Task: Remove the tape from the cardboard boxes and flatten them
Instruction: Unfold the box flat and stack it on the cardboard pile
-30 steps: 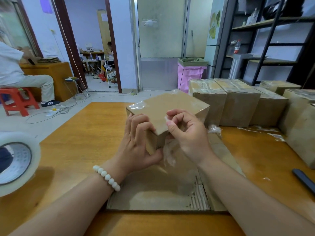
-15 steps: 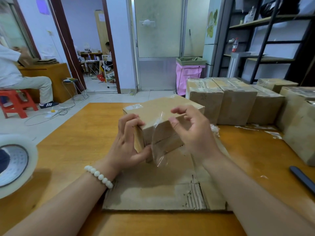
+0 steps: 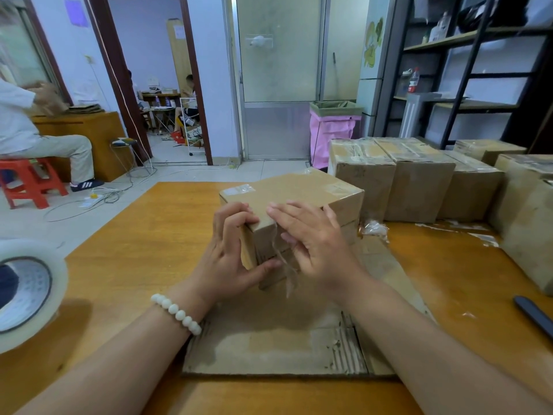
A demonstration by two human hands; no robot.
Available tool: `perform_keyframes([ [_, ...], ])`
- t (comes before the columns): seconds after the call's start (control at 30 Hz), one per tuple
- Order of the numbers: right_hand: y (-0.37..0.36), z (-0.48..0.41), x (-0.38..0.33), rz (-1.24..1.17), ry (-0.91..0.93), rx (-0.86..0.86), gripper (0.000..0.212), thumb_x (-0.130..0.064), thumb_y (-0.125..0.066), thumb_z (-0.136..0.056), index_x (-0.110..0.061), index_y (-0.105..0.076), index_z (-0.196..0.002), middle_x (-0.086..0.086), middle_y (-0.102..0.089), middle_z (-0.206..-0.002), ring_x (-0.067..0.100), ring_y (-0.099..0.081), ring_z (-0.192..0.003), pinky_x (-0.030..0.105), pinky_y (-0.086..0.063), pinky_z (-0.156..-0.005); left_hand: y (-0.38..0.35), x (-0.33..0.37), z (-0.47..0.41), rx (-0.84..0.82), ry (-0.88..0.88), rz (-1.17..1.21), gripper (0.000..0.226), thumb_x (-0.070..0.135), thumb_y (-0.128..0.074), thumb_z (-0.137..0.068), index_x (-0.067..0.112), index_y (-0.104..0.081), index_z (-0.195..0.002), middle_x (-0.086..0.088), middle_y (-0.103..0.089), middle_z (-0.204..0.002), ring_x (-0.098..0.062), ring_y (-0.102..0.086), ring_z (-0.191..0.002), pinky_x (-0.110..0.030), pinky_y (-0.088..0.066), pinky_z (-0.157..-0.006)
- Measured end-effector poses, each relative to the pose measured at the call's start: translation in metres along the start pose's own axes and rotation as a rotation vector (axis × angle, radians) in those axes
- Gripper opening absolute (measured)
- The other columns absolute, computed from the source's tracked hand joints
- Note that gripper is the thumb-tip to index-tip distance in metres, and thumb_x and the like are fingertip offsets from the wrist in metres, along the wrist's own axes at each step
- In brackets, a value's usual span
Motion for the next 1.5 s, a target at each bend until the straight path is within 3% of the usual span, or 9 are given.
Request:
perform_keyframes([
  [0.2,0.0,-0.001,-0.003,-0.039,-0.091,-0.07,0.055,-0.002,-0.044,-0.082,-0.038,-0.043,-0.124,-0.008,-0.049,-0.141,0.013,-0.035,-0.131,0.065,-0.01,-0.105,0.001,0.0,0.001,-0.043,0.002,0.038,0.049,0.04,-0.062,-0.084,0.013,-0.039,-0.118,-0.005,-0.036,-0.122,-0.027,-0.038,-0.121,-0.029,-0.032,-0.109],
  [0.33,0.001,-0.002,-0.007,-0.169,-0.186,-0.1,0.055,-0.001,-0.038,-0.081,-0.042,-0.043,-0.117,-0.013,-0.055,-0.132,0.004,-0.037,-0.129,0.057,0.003,-0.111,0.0,0.001,0.001,-0.024,0.025,0.033,0.044,0.033,-0.061,-0.082,0.014,-0.039,-0.115,-0.003,-0.036,-0.12,-0.029,-0.04,-0.117,-0.028,-0.033,-0.107],
  [0.4,0.001,-0.002,-0.006,-0.176,-0.189,-0.064,0.051,-0.002,-0.04,-0.083,-0.039,-0.046,-0.117,-0.009,-0.06,-0.124,0.002,-0.042,-0.122,0.058,0.0,-0.11,-0.002,0.001,0.0,-0.005,0.026,0.019,0.043,0.033,-0.062,-0.082,0.014,-0.039,-0.114,-0.004,-0.037,-0.118,-0.029,-0.041,-0.115,-0.029,-0.035,-0.106],
  [0.53,0.005,-0.006,-0.007,-0.128,-0.122,0.046,0.026,-0.019,-0.047,-0.089,-0.028,-0.061,-0.11,-0.008,-0.066,-0.105,0.007,-0.052,-0.102,0.061,-0.02,-0.101,-0.003,0.003,0.0,0.003,-0.005,0.01,0.043,0.039,-0.062,-0.086,0.014,-0.04,-0.113,-0.005,-0.038,-0.118,-0.029,-0.042,-0.115,-0.03,-0.037,-0.105],
  [0.63,0.008,-0.008,-0.004,-0.132,-0.091,0.082,0.022,-0.024,-0.052,-0.088,-0.019,-0.073,-0.095,-0.007,-0.069,-0.099,0.009,-0.055,-0.095,0.055,-0.027,-0.099,-0.004,0.003,-0.001,-0.002,-0.001,0.009,0.043,0.047,-0.057,-0.091,0.015,-0.04,-0.113,-0.005,-0.038,-0.118,-0.028,-0.043,-0.117,-0.032,-0.038,-0.104],
  [0.83,0.014,-0.008,-0.005,-0.174,-0.038,0.145,0.018,-0.02,-0.058,-0.086,-0.013,-0.075,-0.084,-0.004,-0.07,-0.092,0.014,-0.061,-0.089,0.06,-0.041,-0.087,-0.003,0.005,-0.001,-0.004,-0.013,0.008,0.045,0.051,-0.057,-0.091,0.015,-0.04,-0.113,-0.005,-0.039,-0.118,-0.028,-0.044,-0.116,-0.034,-0.04,-0.103],
  [1.03,0.013,-0.004,-0.005,-0.146,0.003,0.171,0.017,-0.016,-0.057,-0.088,-0.009,-0.073,-0.084,0.0,-0.067,-0.092,0.015,-0.059,-0.087,0.067,-0.042,-0.083,-0.002,0.005,-0.001,0.003,-0.025,0.011,0.046,0.049,-0.06,-0.09,0.014,-0.041,-0.112,-0.006,-0.04,-0.118,-0.028,-0.045,-0.116,-0.039,-0.042,-0.102],
  [1.23,0.015,-0.002,-0.003,-0.166,0.045,0.203,0.018,-0.011,-0.054,-0.091,-0.004,-0.069,-0.084,0.004,-0.065,-0.093,0.017,-0.059,-0.087,0.064,-0.045,-0.08,-0.002,0.004,-0.001,0.003,-0.011,0.028,0.047,0.052,-0.06,-0.089,0.015,-0.041,-0.112,-0.005,-0.04,-0.117,-0.03,-0.047,-0.114,-0.039,-0.042,-0.101],
  [1.5,0.014,0.002,-0.001,-0.148,0.029,0.201,0.017,-0.001,-0.049,-0.089,-0.002,-0.065,-0.084,0.007,-0.064,-0.097,0.019,-0.058,-0.09,0.063,-0.041,-0.09,-0.001,0.004,-0.001,-0.008,-0.011,0.028,0.045,0.052,-0.057,-0.092,0.015,-0.041,-0.113,-0.005,-0.04,-0.118,-0.033,-0.047,-0.112,-0.044,-0.045,-0.098],
])
Point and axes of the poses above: each hand's wrist, its own z-axis away from the middle knuckle, its own y-axis out of the back of the hand, x = y × z, the point moved 2 cm from there along -z, towards the middle knuckle
